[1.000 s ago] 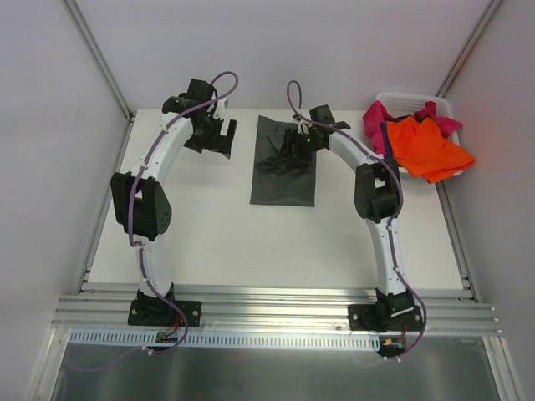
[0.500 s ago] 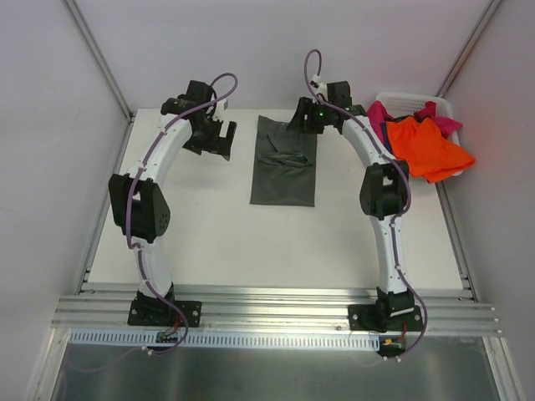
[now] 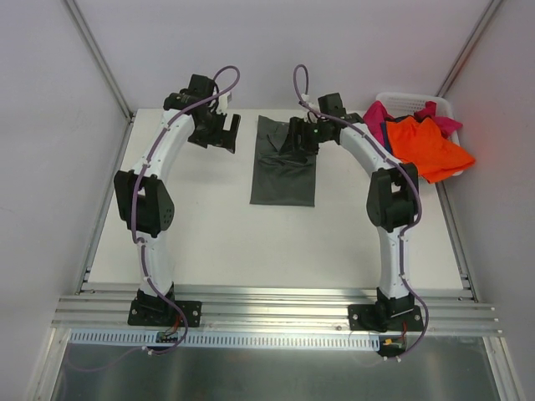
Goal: Fold and stack the t-shirts
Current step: Fold the folded rectangular tshirt in 1/3 of the way
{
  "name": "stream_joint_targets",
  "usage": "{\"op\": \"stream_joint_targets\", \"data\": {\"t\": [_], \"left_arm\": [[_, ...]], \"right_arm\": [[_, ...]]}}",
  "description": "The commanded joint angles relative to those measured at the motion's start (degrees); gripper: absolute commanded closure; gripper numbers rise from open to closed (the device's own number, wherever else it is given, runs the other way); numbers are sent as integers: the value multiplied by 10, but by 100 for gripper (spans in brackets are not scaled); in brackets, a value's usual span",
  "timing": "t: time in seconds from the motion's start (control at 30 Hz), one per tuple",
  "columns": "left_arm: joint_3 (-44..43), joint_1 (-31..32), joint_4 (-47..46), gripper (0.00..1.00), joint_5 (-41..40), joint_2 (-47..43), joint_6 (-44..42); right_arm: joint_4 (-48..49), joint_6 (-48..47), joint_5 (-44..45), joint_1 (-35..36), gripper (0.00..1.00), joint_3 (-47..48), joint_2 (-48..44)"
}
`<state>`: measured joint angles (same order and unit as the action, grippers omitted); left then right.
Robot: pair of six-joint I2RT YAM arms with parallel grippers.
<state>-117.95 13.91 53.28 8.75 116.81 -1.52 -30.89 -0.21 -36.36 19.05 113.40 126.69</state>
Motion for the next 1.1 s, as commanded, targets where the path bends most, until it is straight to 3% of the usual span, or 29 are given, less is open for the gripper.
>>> {"op": "stream_joint_targets", "data": {"t": [0.0,0.2,0.77,0.93,1.07], "left_arm": [[-11,3,6,1,12,-10,6],[0,3,6,1,-3,-16,3],[-8,2,5,1,-10,4,2],[3,2,6,1,-14,-1,-1],[15,2,5,1,-14,-1,2]], "right_arm": [[-7,0,-18,3,35,8,13],[-14,1,-13,3,34,45,63],[-23,0,1,0,33,40,89],[-21,-22,51,-8,34,83,102],[-9,-43,105,-27,32,189,128]]}}
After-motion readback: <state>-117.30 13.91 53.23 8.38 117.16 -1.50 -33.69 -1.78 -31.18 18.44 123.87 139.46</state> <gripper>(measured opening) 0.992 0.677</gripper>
